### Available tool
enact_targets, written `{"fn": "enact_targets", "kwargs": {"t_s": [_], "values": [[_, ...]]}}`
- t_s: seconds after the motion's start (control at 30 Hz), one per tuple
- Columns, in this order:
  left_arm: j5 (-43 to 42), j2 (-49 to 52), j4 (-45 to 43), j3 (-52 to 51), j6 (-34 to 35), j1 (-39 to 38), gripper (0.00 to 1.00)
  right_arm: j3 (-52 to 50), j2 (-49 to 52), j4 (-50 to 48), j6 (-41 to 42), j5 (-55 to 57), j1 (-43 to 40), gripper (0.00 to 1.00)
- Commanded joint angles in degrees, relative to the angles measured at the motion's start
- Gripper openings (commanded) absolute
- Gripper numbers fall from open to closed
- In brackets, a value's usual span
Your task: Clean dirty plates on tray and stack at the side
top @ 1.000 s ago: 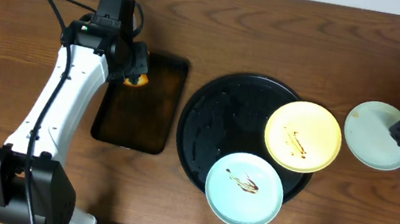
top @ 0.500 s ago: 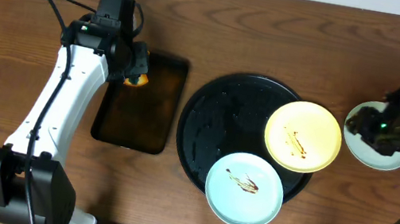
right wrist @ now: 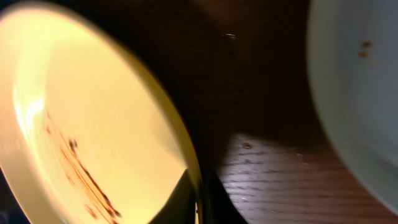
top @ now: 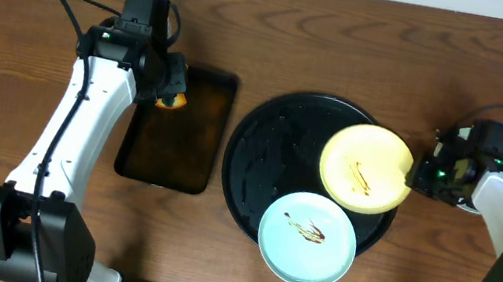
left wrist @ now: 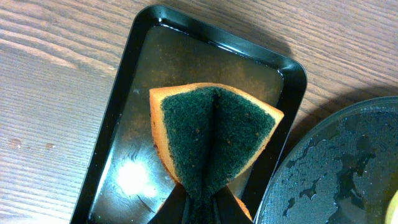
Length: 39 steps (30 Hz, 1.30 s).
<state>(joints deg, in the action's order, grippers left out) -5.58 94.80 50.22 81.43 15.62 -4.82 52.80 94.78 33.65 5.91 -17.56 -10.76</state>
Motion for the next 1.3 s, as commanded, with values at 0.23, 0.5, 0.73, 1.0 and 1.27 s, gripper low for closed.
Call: {"fn": "enact_targets", "kwargs": {"t_s": [0.23,0.5,0.73,1.0,1.27], "values": [[-1.92,-0.92,0.11,0.02,-0.11,0.17,0.09,2.23,-0.37,-1.81,7.89,-0.68,7.15,0.01],[-6.95,-0.76,-0.59,-0.02,-0.17,-2.73,0.08,2.16,-0.37,-3.02,17.18,6.08,15.23,0.01],[-8.37,-0.22,-5.66,-1.79,-0.09,-11.82,0.08,2.16,-0.37,-3.02,24.33,11.47,21.42,0.01],[-8.37,5.22,-10.36,-3.34,6.29,-23.8,0.07,2.16,-0.37,-3.04,28.2,14.75,24.35,0.01],[-16.11,12.46,-17.88,-3.34,13.53,-32.24,0.08,2.16,-0.37,-2.89,28.17,14.73,24.35,0.01]]}}
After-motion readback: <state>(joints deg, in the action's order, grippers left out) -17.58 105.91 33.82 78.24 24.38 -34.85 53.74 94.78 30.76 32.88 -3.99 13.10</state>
